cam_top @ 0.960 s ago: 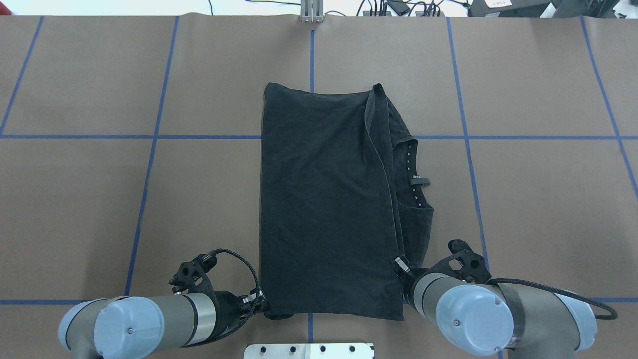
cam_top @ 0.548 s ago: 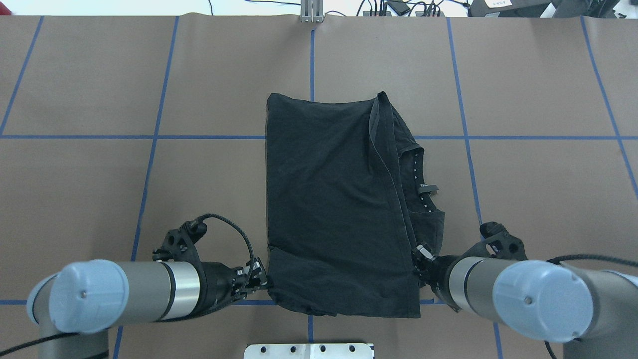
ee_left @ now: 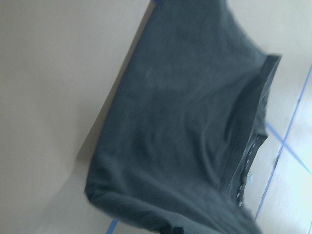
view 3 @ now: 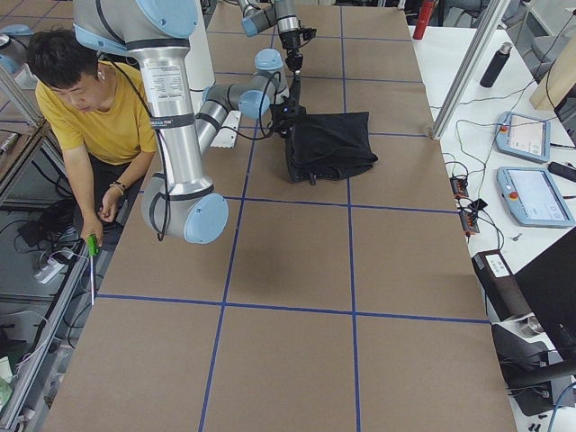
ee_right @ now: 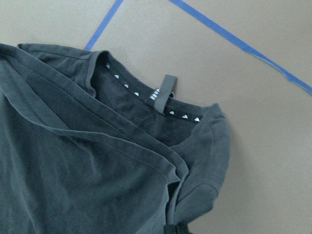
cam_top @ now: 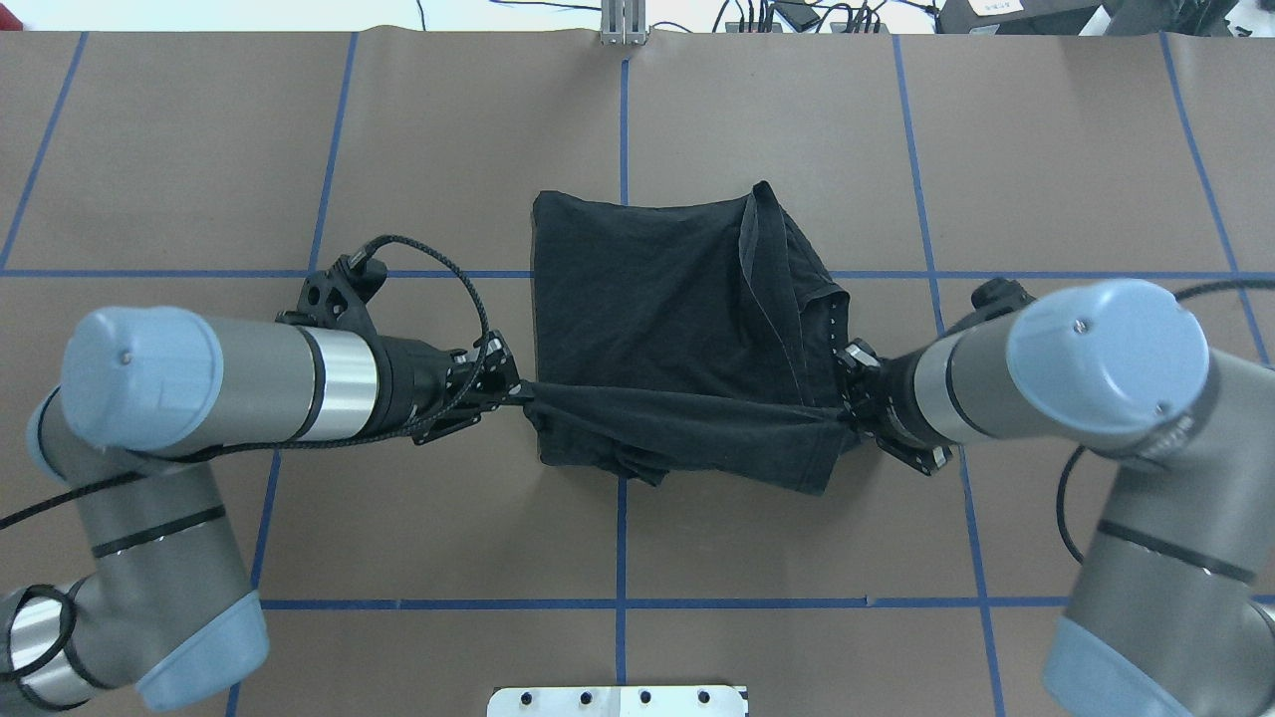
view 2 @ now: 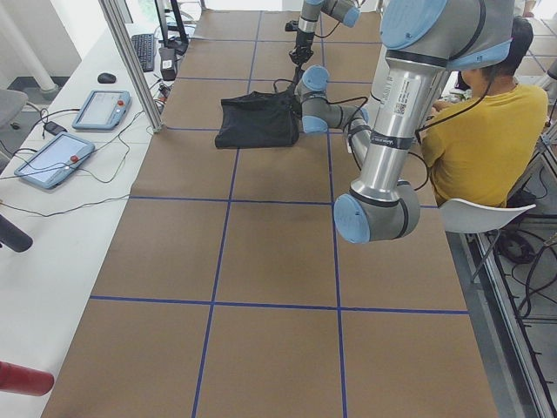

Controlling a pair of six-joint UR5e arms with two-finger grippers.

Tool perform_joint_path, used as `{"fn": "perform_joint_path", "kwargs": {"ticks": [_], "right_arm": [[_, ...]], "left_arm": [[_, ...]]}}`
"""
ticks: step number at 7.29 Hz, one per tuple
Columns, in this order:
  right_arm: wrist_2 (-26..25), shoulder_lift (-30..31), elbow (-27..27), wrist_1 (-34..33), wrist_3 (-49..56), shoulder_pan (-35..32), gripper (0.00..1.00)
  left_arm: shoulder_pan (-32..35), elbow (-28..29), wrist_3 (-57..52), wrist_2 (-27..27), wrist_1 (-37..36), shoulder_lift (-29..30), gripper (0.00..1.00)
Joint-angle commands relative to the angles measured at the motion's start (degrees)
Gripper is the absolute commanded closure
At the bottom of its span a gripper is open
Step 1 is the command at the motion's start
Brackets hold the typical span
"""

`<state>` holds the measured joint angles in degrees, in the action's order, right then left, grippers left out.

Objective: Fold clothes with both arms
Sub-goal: 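Grasp the near corners with both grippers and lift them, then carry both held corners over the shirt toward its far edge and release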

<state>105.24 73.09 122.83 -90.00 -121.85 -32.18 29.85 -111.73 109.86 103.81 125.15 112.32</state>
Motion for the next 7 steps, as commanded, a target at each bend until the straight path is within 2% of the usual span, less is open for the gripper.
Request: {"fn": "perform_joint_path", "kwargs": {"ticks": [1, 2, 4, 5, 6, 7], "right_arm": [[5.8, -8.3, -12.4, 0.4, 7.0, -7.7, 1.0], [6.9, -12.6, -18.3, 0.5, 8.9, -9.5, 1.0], [7.3, -21.5, -33.2, 0.9, 15.3, -12.2, 1.0], [7.6, -24.5, -43.5, 7.5, 19.2, -14.6, 0.88], [7.3, -26.8, -53.3, 18.4, 21.4, -15.8, 0.01], [8.2, -34.3, -59.9, 17.8, 22.1, -18.0, 0.0]], "left_arm": [[5.5, 9.7, -3.0, 1.4, -0.3, 7.3, 1.0], [7.9, 14.8, -5.1, 1.4, -0.3, 10.1, 1.0], [11.8, 28.5, -10.6, 1.6, 0.4, 16.8, 1.0], [14.4, 35.7, -15.3, 1.5, 1.9, 19.5, 0.56], [16.8, 43.2, -18.7, 1.4, 5.6, 22.5, 0.01], [18.2, 44.7, -20.5, 1.4, 6.8, 22.7, 0.0]]}}
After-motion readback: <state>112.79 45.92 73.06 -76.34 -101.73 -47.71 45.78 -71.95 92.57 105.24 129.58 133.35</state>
